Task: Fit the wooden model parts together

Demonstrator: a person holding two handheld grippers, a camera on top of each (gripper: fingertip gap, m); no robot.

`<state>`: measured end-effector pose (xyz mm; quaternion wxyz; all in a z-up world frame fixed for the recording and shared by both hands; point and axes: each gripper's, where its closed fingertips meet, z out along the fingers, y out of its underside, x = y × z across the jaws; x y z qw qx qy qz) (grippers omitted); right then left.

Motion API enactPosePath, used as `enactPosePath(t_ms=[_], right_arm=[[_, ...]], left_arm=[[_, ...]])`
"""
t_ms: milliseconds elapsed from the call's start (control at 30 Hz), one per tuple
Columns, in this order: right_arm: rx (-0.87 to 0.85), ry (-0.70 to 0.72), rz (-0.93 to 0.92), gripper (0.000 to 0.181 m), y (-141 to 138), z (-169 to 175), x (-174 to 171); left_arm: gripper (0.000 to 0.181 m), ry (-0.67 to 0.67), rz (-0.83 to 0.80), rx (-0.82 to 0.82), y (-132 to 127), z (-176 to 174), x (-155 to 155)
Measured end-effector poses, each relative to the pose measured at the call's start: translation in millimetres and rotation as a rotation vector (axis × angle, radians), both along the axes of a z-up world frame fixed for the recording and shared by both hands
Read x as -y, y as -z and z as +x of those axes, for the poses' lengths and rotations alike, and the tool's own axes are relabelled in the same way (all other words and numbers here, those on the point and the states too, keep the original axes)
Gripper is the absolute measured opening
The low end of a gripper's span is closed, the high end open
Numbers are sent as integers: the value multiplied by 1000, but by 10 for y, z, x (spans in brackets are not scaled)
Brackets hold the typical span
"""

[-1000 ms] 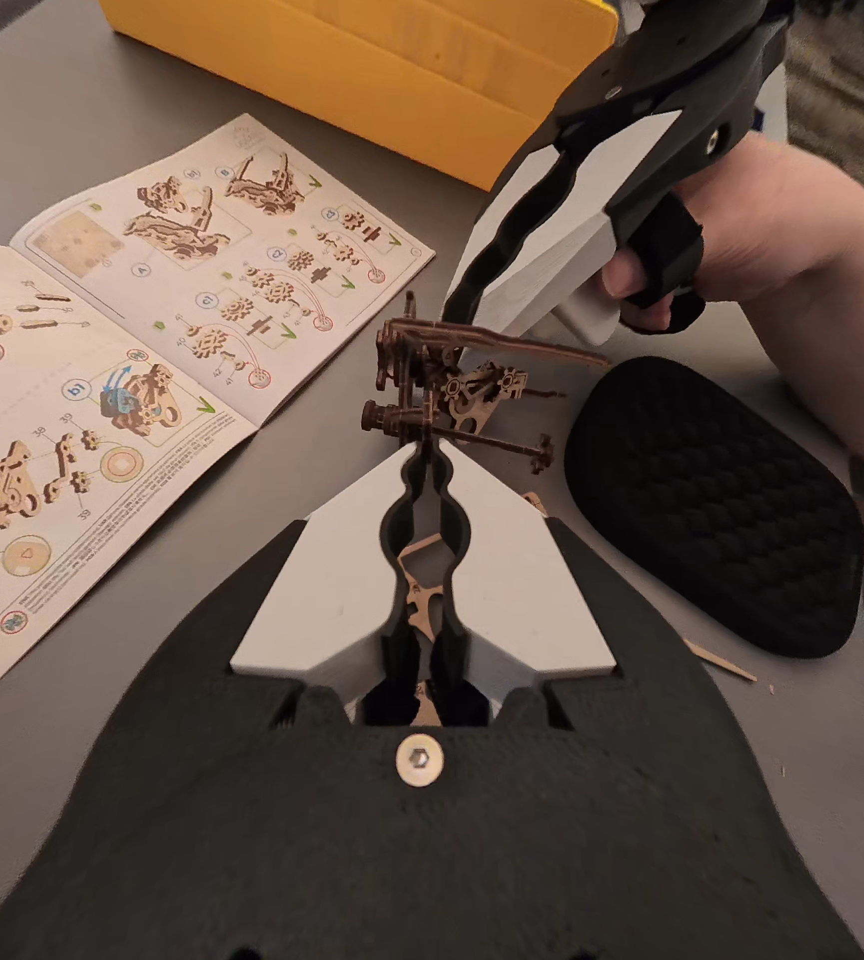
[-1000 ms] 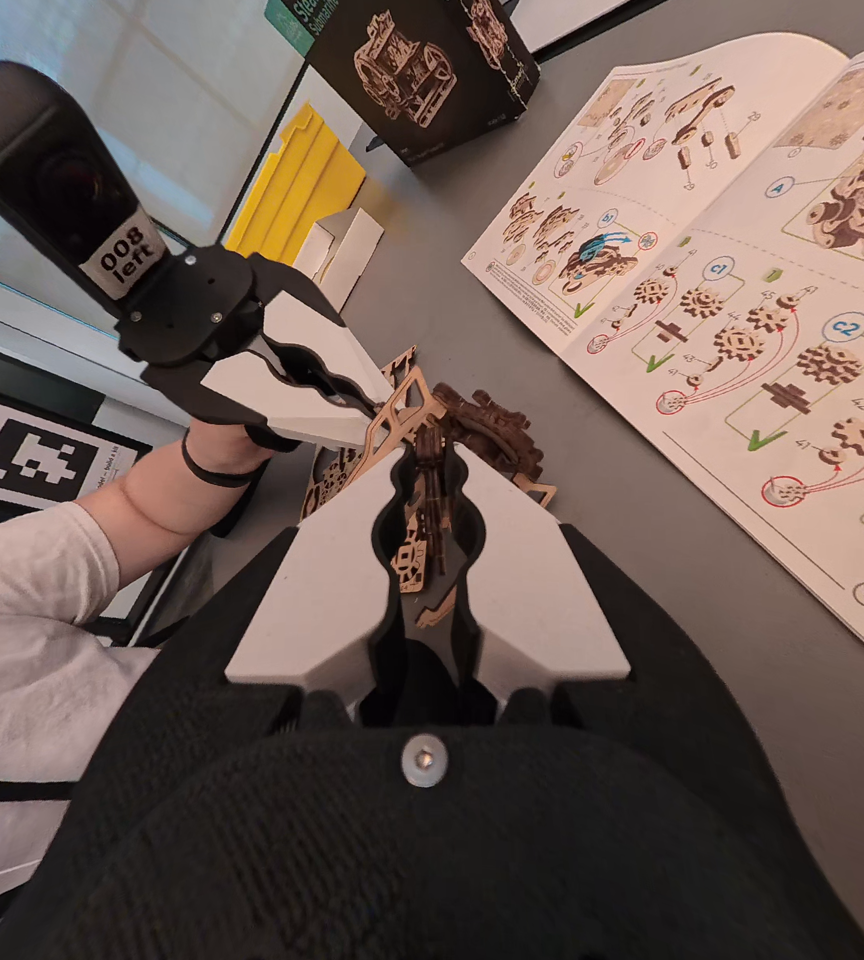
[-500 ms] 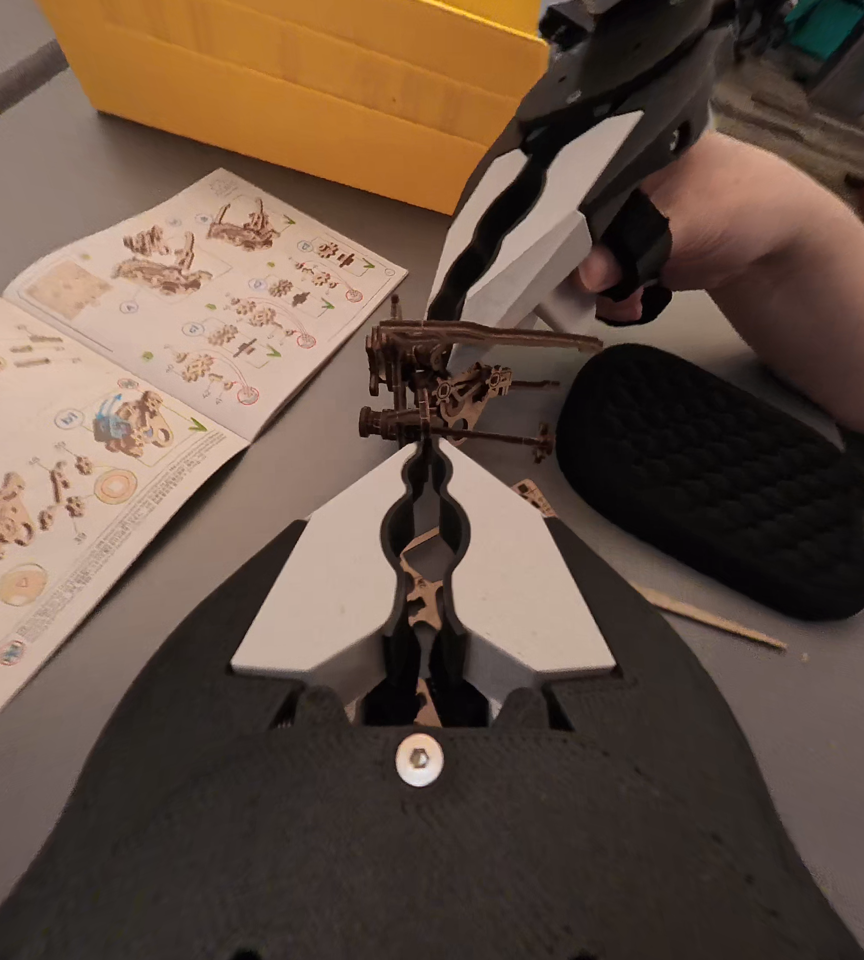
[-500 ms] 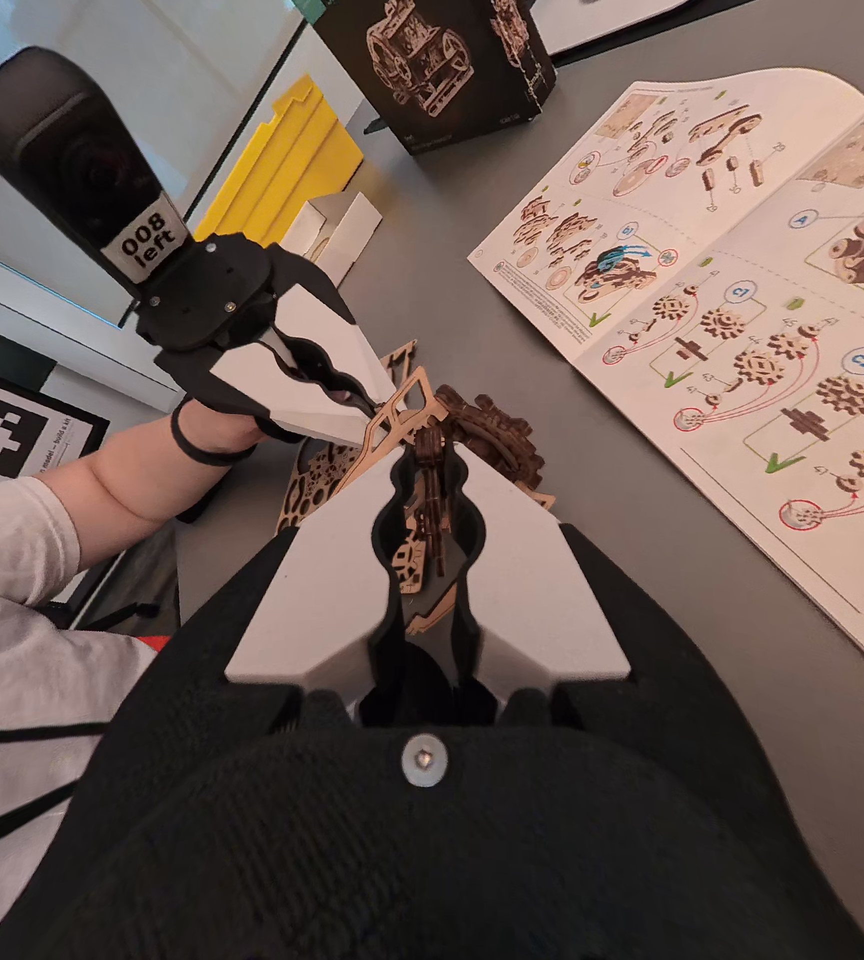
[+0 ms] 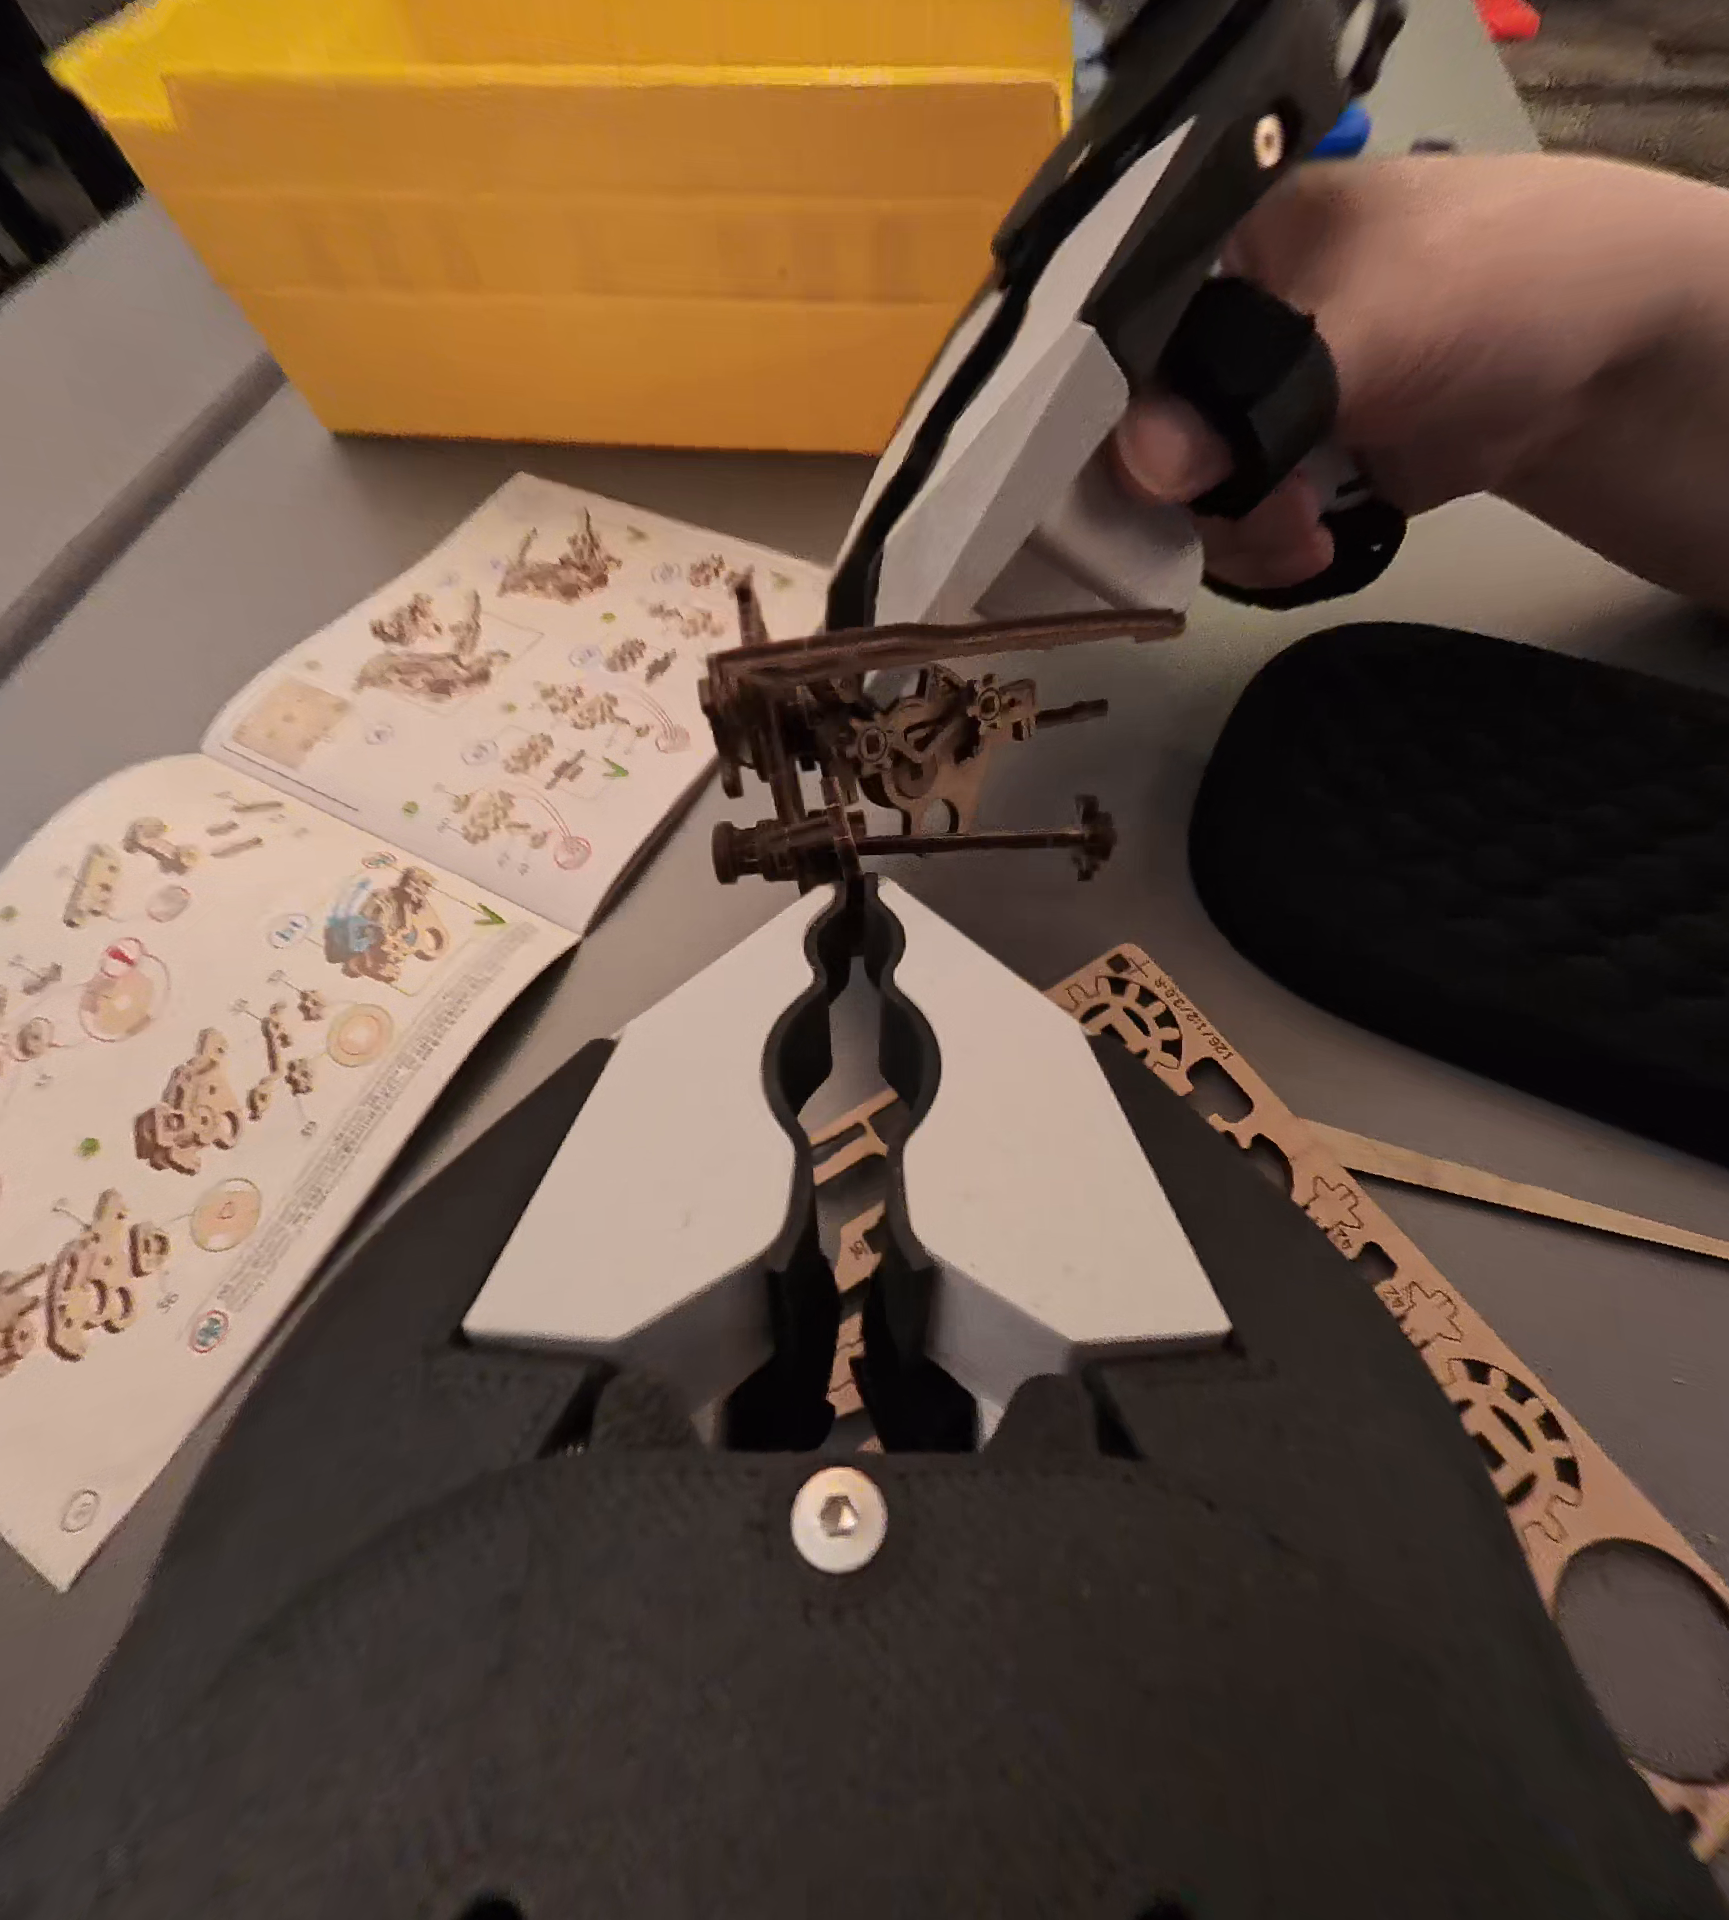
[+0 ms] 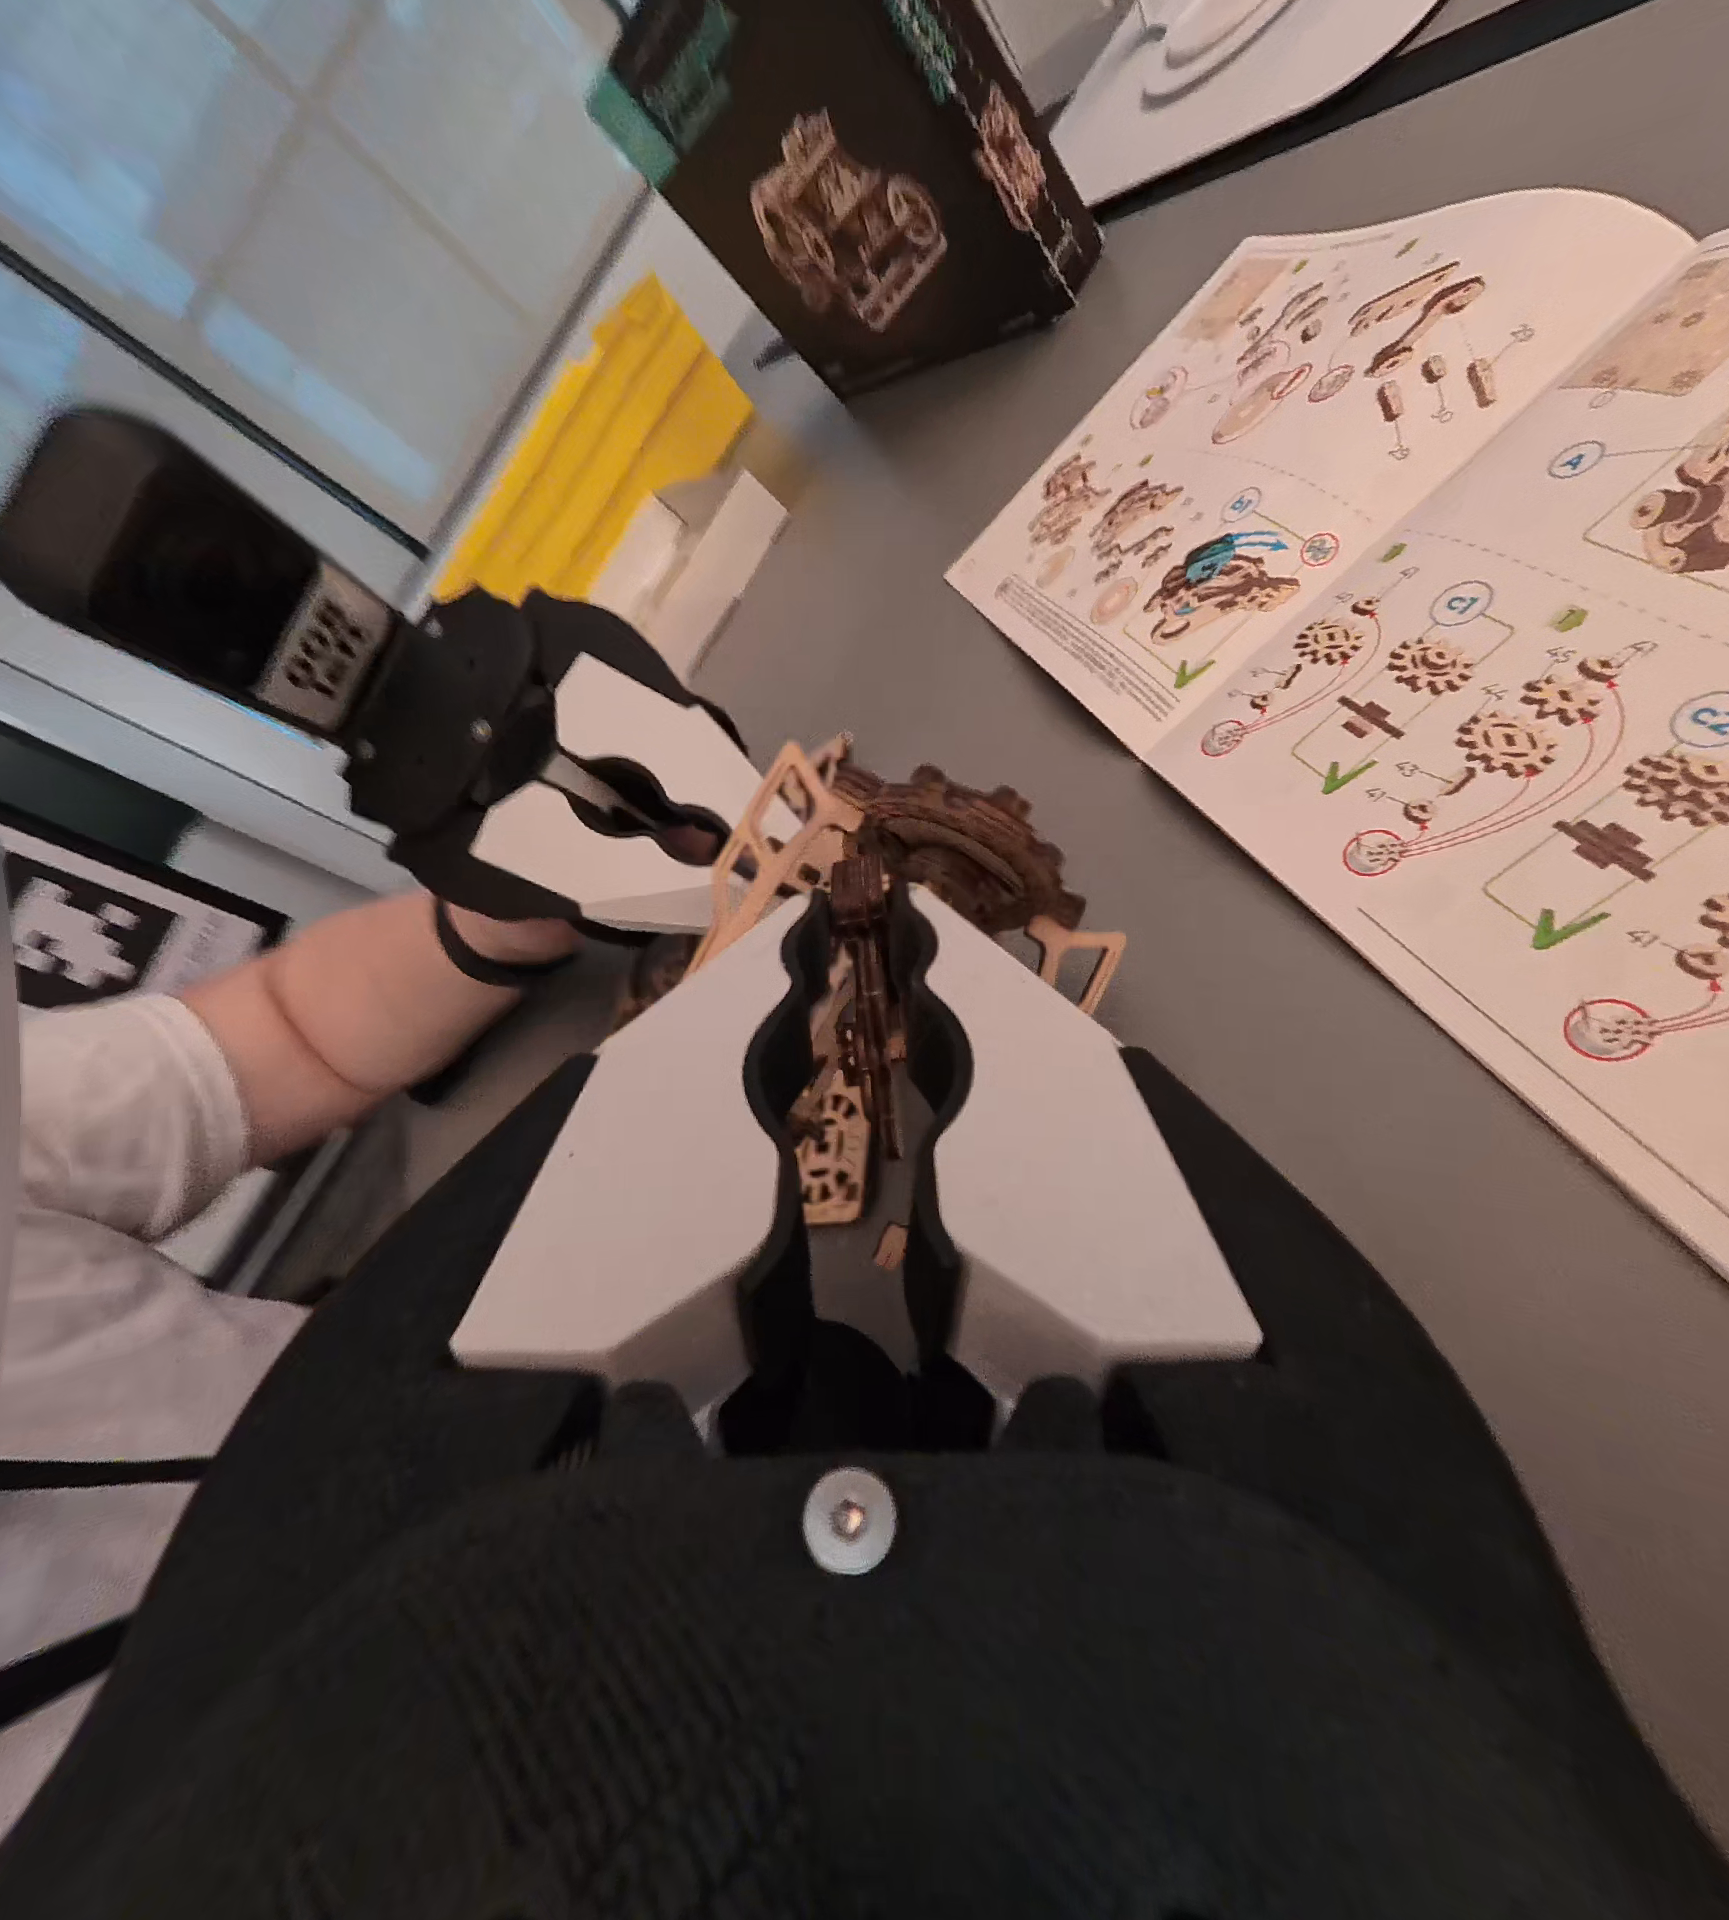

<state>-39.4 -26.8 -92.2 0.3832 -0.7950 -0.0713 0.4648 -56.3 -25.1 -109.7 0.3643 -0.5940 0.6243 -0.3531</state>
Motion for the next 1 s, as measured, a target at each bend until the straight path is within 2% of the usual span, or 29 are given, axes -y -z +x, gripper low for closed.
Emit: enactPosePath(t_ms=[33, 133, 300, 467, 600, 767, 1000], right_arm=[[-54, 8, -11, 9, -38, 12, -6], [-121, 14, -32, 8, -66, 30, -14], [-132, 3, -47, 8, -87, 66, 10], [-103, -10, -31, 9, -118, 73, 42], [-150, -10, -25, 8, -206, 125, 61], [-210, -26, -57, 9, -181, 68, 56], [-236, 5, -35, 8, -201, 34, -1]], left_arm=[[0, 5, 29, 22, -33, -2, -2], [0, 20, 152, 40, -77, -7, -10], [0, 26, 341, 35, -97, -7, -23], [0, 25, 355, 25, -89, -21, -26], [0, 19, 385, 45, -102, -34, -35], [0, 16, 389, 81, -136, -22, -9], [0, -53, 488, 68, -188, -41, -70]])
